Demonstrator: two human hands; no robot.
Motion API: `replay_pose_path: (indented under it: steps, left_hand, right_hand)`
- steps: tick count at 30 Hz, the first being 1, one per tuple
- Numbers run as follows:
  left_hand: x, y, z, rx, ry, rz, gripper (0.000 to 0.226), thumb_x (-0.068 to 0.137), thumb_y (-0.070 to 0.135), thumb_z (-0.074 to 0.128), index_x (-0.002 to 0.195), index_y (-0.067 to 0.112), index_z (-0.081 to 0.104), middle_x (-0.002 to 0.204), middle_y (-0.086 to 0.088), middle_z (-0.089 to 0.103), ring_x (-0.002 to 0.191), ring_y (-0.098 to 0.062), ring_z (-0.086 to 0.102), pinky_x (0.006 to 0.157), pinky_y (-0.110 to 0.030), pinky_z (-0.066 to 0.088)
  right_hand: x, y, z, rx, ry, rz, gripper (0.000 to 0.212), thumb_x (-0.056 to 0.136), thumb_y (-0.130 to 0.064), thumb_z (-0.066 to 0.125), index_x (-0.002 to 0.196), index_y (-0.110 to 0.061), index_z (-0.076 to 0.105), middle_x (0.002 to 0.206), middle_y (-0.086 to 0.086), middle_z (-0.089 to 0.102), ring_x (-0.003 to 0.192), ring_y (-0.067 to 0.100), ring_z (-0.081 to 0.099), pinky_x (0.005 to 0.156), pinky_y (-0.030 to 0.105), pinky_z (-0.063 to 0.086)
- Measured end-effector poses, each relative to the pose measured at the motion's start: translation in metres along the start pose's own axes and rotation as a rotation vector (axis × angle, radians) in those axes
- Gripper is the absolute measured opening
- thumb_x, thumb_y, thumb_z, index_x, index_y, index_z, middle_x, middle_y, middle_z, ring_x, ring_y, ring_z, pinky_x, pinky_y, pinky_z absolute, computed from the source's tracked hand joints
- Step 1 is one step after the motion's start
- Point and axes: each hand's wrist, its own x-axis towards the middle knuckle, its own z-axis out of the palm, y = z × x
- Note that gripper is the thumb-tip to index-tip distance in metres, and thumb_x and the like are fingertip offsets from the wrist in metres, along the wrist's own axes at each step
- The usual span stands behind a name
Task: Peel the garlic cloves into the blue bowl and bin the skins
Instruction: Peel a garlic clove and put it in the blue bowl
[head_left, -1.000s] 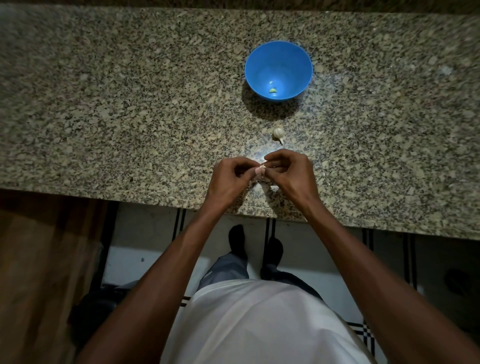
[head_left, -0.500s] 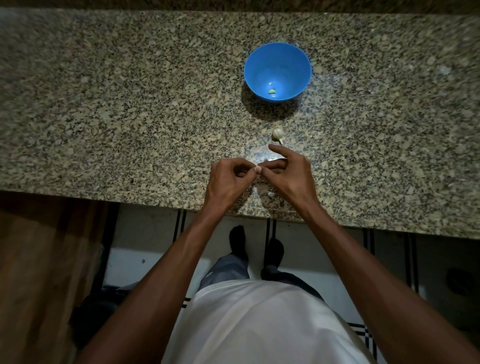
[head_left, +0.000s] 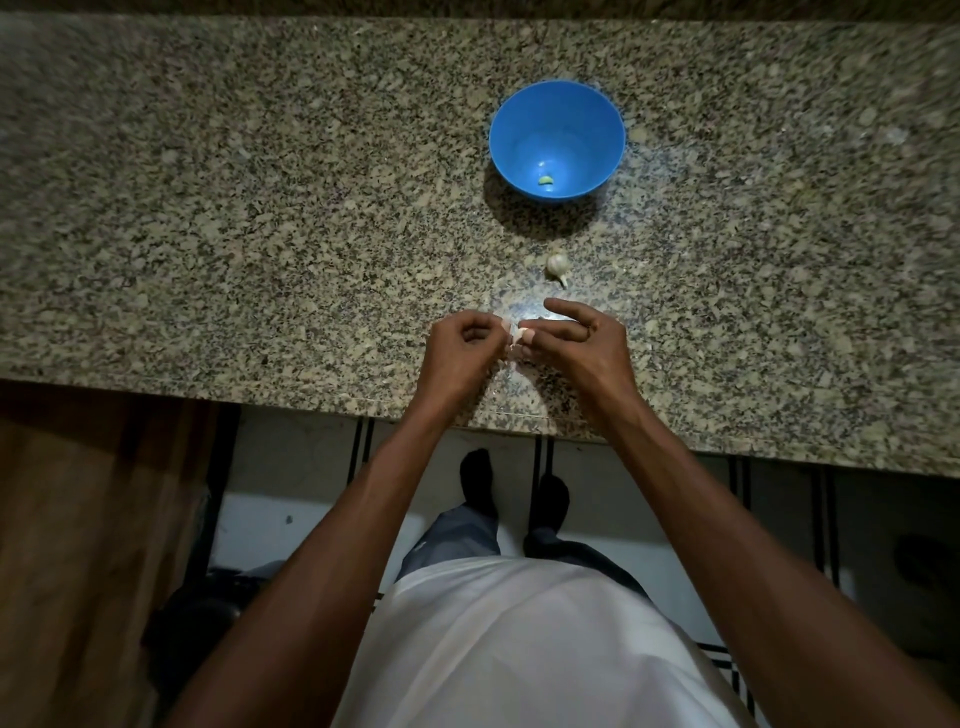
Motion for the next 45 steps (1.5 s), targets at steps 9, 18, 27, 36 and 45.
replay_pose_path:
  steps: [9,18,27,36,45]
  left_hand:
    - [-0.002,-0.016,-0.008,0.014,-0.022,-0.005,0.026,0.082,0.004,0.084,0.104,0.018,0.082,0.102,0.004,0.080,0.092,-0.014,0.077,0.088,-0.044,0.064]
    - [-0.003,-0.004,-0.005,-0.067,-0.024,0.060,0.015,0.085,0.008,0.084,0.101,0.009,0.082,0.097,-0.002,0.081,0.094,-0.016,0.077,0.090,-0.045,0.063]
    - [-0.005,-0.002,-0.003,-0.133,-0.040,0.050,0.016,0.085,0.007,0.084,0.101,0.006,0.079,0.095,-0.006,0.080,0.092,-0.022,0.078,0.087,-0.050,0.064]
    - [-0.008,0.002,-0.008,-0.036,-0.085,0.143,0.017,0.092,0.021,0.080,0.104,0.009,0.078,0.097,-0.003,0.079,0.091,-0.016,0.077,0.085,-0.039,0.065]
    - [-0.006,-0.001,-0.004,0.010,-0.031,0.185,0.015,0.092,0.016,0.080,0.105,0.009,0.079,0.095,-0.003,0.079,0.090,-0.015,0.077,0.083,-0.038,0.065]
  right_hand:
    - [0.003,0.008,-0.005,0.125,-0.021,0.091,0.036,0.085,0.007,0.080,0.120,0.003,0.071,0.106,0.021,0.079,0.099,0.037,0.078,0.088,0.044,0.065]
    - [0.003,0.006,-0.002,-0.086,-0.034,-0.048,0.033,0.082,-0.005,0.087,0.114,-0.006,0.078,0.104,0.012,0.079,0.096,0.022,0.078,0.082,0.030,0.064]
    - [0.005,0.009,-0.004,-0.017,-0.131,-0.001,0.021,0.092,-0.015,0.080,0.110,-0.004,0.079,0.103,0.014,0.080,0.101,0.030,0.077,0.085,0.037,0.062]
    - [0.008,0.010,-0.006,-0.207,-0.124,-0.144,0.015,0.093,-0.015,0.080,0.105,-0.008,0.080,0.100,0.006,0.081,0.098,0.023,0.078,0.086,0.038,0.064]
    - [0.006,0.008,-0.004,-0.298,-0.088,-0.199,0.026,0.088,-0.016,0.085,0.112,-0.009,0.079,0.098,0.001,0.081,0.095,0.013,0.078,0.086,0.035,0.065]
